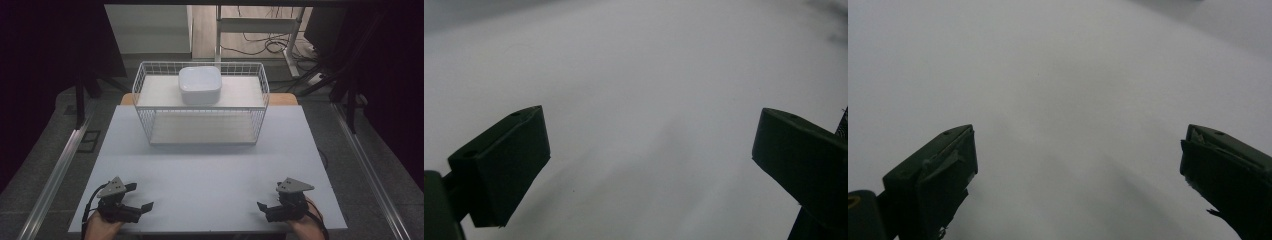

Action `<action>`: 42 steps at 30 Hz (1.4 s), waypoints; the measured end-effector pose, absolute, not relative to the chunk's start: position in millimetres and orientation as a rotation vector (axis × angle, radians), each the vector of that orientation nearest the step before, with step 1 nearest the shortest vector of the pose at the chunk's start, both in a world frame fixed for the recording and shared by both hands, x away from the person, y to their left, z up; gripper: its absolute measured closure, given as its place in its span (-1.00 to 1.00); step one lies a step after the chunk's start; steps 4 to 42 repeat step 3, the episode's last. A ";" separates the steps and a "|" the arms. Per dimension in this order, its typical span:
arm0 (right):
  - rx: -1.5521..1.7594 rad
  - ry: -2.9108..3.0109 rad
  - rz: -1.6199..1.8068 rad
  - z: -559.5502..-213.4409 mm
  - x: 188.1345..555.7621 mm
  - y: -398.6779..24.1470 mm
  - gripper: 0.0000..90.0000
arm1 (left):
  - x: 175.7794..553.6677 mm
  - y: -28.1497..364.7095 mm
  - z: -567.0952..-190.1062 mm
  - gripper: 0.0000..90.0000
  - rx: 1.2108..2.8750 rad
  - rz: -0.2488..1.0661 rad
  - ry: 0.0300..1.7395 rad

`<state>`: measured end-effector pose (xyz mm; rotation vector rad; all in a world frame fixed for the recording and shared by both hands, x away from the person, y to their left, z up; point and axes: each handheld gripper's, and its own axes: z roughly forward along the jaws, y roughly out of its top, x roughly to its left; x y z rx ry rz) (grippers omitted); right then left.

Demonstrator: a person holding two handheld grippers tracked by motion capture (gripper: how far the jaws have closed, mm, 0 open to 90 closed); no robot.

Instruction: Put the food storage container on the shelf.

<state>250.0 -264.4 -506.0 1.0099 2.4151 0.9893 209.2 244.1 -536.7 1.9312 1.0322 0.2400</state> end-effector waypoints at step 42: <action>1.019 2.417 0.986 -507.0 250.7 -264.7 -0.97 | 210.7 243.7 -537.2 -0.96 1.936 0.239 1.053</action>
